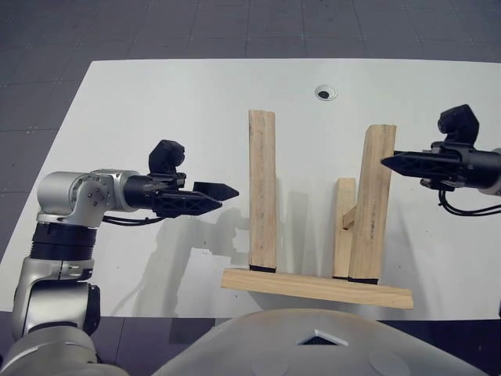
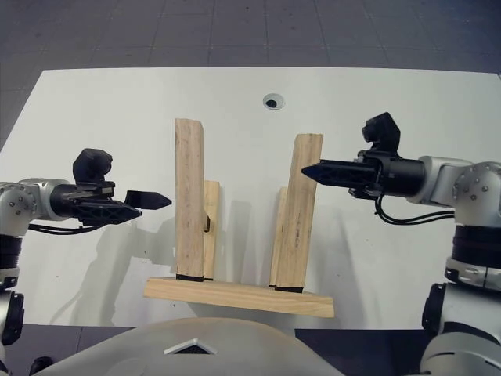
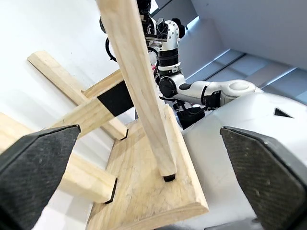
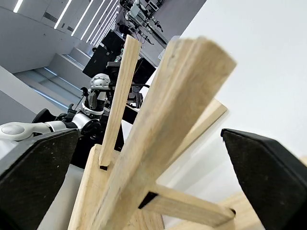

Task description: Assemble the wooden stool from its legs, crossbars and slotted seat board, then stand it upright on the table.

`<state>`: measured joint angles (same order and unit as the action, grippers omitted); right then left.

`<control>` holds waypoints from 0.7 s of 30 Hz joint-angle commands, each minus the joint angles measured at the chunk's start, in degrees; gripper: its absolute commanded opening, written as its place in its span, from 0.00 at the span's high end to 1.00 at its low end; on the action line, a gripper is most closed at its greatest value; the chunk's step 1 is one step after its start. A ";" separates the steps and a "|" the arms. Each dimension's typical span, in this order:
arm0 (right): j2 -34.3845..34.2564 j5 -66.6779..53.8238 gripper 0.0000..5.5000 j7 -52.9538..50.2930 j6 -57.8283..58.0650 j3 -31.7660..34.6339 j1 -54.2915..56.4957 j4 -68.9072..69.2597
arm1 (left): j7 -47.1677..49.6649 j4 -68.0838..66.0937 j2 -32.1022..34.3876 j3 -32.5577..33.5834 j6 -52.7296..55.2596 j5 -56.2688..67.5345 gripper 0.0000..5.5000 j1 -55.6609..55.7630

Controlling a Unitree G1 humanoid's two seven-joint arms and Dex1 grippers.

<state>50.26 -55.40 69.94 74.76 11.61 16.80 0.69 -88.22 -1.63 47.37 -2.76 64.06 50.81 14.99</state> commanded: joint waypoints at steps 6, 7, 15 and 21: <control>7.11 3.95 0.00 5.46 -11.93 10.36 -20.33 5.15 | 4.10 7.70 2.58 6.87 -14.04 -5.57 0.00 -11.28; 4.89 6.14 0.00 6.31 -19.15 13.30 -23.91 8.78 | 4.46 10.41 1.83 8.48 -18.88 -7.08 0.00 -14.14; -7.44 19.68 0.00 10.80 -53.46 21.79 -48.75 21.40 | -0.30 20.84 0.73 14.42 -50.82 -18.99 0.00 -36.99; -2.81 26.41 0.00 19.36 -65.49 21.45 -55.31 10.95 | -2.88 17.95 1.35 14.31 -65.75 -23.67 0.00 -43.40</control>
<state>44.69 -30.37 87.48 11.44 32.56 -39.03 15.79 -91.36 17.07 47.87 11.76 0.15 28.76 -28.84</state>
